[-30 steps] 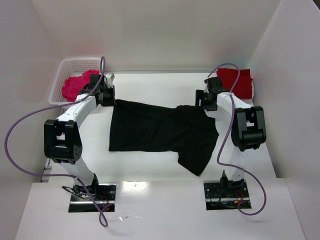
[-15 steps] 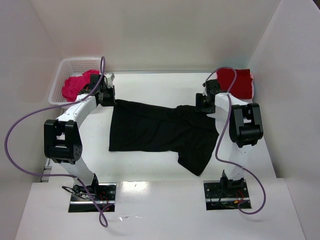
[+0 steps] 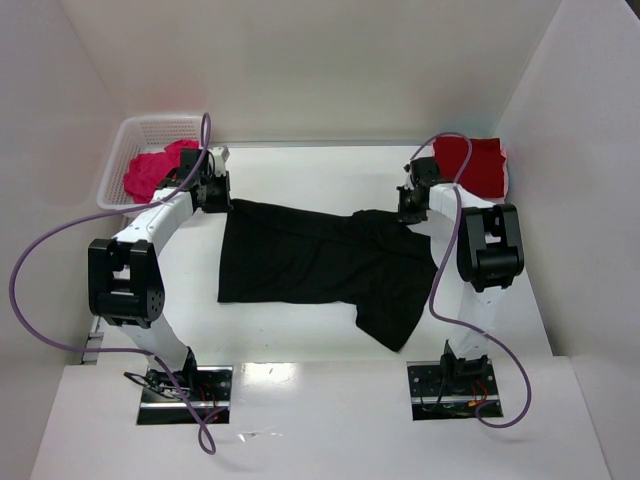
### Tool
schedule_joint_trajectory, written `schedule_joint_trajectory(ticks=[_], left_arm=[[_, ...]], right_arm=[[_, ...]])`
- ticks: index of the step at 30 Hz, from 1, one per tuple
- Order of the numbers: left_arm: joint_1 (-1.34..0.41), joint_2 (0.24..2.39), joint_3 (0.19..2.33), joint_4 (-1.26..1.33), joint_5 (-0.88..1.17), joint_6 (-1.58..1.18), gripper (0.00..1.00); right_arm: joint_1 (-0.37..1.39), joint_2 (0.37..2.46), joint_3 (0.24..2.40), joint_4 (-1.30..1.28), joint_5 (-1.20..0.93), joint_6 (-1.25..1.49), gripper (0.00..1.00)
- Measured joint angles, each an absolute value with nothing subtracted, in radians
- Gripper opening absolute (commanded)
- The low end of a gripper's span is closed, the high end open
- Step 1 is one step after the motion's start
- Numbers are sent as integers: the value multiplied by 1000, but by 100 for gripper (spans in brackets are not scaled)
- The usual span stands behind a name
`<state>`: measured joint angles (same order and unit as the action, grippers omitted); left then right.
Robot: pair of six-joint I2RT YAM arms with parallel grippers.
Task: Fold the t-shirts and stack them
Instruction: Flatten out the tshirt
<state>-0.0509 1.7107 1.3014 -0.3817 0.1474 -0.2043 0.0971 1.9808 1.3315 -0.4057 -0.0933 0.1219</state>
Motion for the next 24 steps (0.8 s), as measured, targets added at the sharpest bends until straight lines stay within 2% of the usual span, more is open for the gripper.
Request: schedule_joint_trajectory(ticks=[5, 13, 24], left_arm=[[-49, 1711, 1304, -383, 148, -205, 0], [-20, 1711, 1390, -365, 154, -207, 0], [17, 1760, 1523, -303, 140, -213, 0]], right_arm=[[97, 1956, 1370, -407, -65, 124, 0], [84, 1855, 1570, -358, -36, 125, 0], [53, 1816, 1607, -260, -49, 125, 0]])
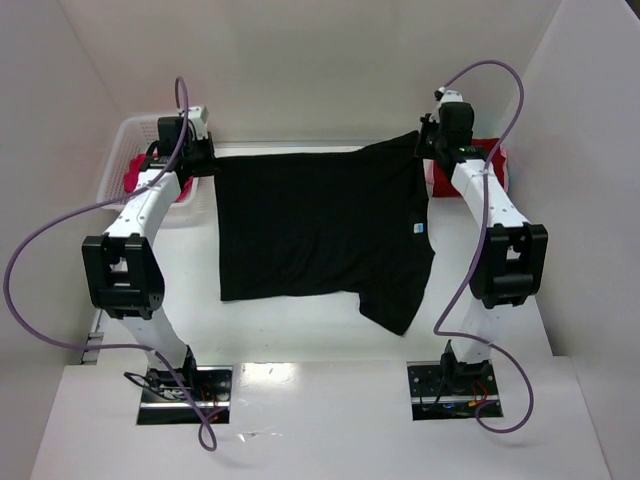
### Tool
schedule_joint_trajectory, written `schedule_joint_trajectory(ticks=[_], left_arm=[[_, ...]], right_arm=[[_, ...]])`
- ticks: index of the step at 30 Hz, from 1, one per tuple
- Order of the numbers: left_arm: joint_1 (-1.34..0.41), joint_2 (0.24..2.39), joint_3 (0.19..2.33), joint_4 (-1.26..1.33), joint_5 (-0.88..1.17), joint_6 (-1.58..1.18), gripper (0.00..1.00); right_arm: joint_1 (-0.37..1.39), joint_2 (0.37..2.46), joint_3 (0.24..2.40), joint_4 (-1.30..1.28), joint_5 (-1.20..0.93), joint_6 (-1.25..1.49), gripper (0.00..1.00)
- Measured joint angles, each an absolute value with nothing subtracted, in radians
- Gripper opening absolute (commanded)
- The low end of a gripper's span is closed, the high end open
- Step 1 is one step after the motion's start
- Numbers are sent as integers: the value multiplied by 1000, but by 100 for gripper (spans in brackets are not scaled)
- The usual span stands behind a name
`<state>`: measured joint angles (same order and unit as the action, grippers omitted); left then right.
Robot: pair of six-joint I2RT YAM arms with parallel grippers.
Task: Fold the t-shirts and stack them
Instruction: Flatten out the tshirt
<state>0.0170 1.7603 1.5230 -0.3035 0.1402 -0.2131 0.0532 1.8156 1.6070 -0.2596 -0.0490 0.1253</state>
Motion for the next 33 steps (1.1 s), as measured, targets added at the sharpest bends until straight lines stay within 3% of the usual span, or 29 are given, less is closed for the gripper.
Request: schedule_joint_trajectory(ticks=[17, 33], left_arm=[[23, 1965, 1700, -296, 144, -178, 0], [23, 2210, 1995, -366, 144, -149, 0]], right_arm=[[34, 1908, 1615, -156, -129, 105, 1], [34, 2096, 1683, -136, -147, 86, 1]])
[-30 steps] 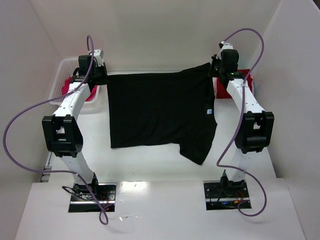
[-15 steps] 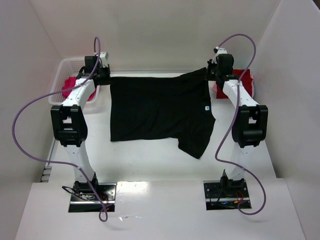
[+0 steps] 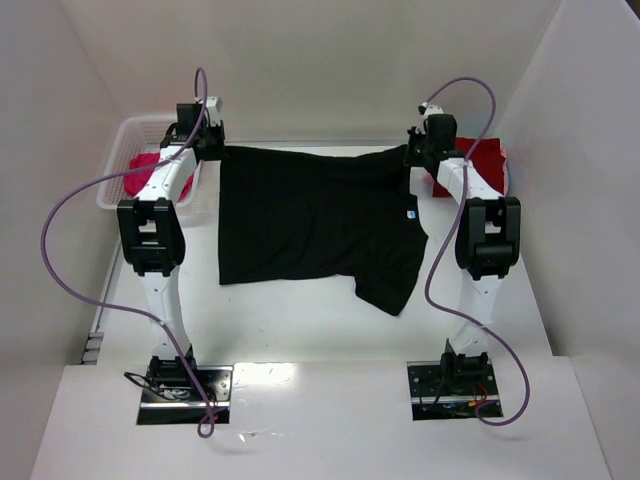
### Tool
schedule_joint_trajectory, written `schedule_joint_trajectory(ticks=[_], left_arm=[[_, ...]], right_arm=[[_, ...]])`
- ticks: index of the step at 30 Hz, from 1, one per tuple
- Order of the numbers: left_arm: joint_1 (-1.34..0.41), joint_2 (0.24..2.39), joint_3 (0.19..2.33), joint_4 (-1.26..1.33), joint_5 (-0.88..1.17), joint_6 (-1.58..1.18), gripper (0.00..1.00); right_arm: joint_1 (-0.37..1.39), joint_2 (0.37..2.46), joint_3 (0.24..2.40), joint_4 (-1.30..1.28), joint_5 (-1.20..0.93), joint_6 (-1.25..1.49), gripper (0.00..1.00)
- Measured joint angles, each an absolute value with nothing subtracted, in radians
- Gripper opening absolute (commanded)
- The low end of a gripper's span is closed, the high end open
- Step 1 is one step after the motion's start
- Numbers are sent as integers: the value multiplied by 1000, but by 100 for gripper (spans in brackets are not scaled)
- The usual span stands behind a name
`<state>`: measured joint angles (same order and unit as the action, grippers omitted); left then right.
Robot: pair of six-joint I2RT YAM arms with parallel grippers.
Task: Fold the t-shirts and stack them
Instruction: Flatten out the tshirt, then fold the flattened tshirt in 1/3 of the way
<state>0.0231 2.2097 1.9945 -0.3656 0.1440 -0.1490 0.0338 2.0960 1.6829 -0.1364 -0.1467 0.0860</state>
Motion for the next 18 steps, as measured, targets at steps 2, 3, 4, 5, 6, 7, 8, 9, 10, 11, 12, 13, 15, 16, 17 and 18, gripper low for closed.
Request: schedule_joint_trajectory(ticks=[2, 3, 4, 5, 6, 7, 8, 9, 10, 11, 12, 13, 15, 16, 17, 18], left_arm=[[23, 2222, 2005, -367, 144, -143, 0], [23, 2226, 2008, -368, 144, -138, 0], [23, 2230, 2009, -369, 144, -137, 0], [23, 2233, 2011, -372, 144, -136, 0], [24, 2236, 2013, -374, 144, -135, 0], [24, 2239, 2017, -377, 144, -134, 0], [24, 2242, 2021, -377, 144, -134, 0], [24, 2245, 2025, -381, 144, -134, 0], [24, 2247, 2033, -388, 144, -134, 0], [24, 2252, 2046, -393, 144, -134, 0], [24, 2258, 2063, -398, 144, -134, 0], [24, 2263, 2078, -400, 144, -134, 0], [24, 2267, 2094, -400, 146, -134, 0], [24, 2267, 2097, -400, 147, -134, 0], [24, 2267, 2099, -401, 148, -134, 0], [24, 2267, 2099, -402, 150, -134, 0]], right_arm=[[34, 2107, 1715, -134, -146, 81, 1], [34, 2113, 1734, -134, -146, 79, 1], [34, 2121, 1753, -133, -146, 76, 1], [34, 2133, 1780, -133, -146, 76, 1], [34, 2144, 1806, -134, -146, 74, 1], [34, 2159, 1836, -134, -147, 71, 1], [34, 2170, 1862, -134, -147, 68, 1], [34, 2179, 1880, -134, -147, 65, 1], [34, 2184, 1891, -134, -147, 61, 1], [34, 2185, 1897, -135, -147, 59, 1], [34, 2186, 1900, -135, -147, 55, 1], [34, 2187, 1901, -135, -147, 53, 1], [34, 2189, 1904, -135, -147, 44, 1], [34, 2189, 1904, -136, -147, 41, 1], [34, 2191, 1904, -136, -147, 38, 1], [34, 2191, 1904, -136, -147, 35, 1]])
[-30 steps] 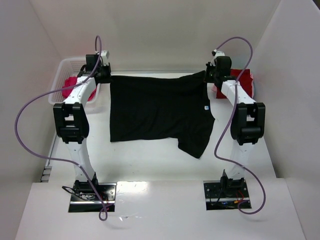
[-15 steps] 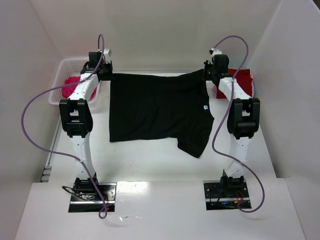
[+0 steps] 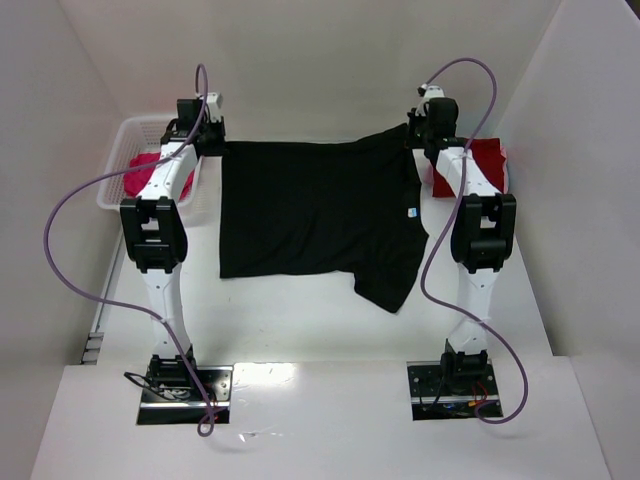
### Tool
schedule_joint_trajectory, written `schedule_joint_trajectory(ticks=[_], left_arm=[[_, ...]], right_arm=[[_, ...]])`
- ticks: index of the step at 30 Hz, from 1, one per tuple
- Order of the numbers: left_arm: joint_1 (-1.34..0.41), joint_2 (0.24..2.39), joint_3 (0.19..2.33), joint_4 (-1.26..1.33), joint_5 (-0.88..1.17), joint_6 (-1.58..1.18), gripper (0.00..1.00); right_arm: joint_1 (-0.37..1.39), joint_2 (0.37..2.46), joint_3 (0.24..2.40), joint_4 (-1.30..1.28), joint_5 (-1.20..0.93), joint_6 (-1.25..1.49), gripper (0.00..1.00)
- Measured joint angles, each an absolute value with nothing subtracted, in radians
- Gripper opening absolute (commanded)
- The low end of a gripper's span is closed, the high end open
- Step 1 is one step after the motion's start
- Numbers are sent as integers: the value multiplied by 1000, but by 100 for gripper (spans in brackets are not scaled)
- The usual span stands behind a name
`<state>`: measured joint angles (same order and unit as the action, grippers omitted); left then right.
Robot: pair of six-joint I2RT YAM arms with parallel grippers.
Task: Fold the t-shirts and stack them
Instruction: Fold the flattened tshirt in 1/3 of the way
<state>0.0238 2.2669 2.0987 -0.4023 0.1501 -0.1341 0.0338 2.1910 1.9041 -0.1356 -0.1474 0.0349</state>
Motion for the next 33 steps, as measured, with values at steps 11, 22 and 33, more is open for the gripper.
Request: schedule_joint_trajectory(ticks=[11, 22, 33], left_arm=[[19, 2172, 1818, -389, 154, -131, 0], [14, 2035, 1610, -383, 154, -131, 0], [14, 1978, 1500, -377, 154, -131, 0]], right_arm=[[34, 2148, 1681, -130, -158, 4, 1], [34, 1896, 1395, -119, -162, -23, 3], [33, 1847, 1299, -139, -226, -38, 8]])
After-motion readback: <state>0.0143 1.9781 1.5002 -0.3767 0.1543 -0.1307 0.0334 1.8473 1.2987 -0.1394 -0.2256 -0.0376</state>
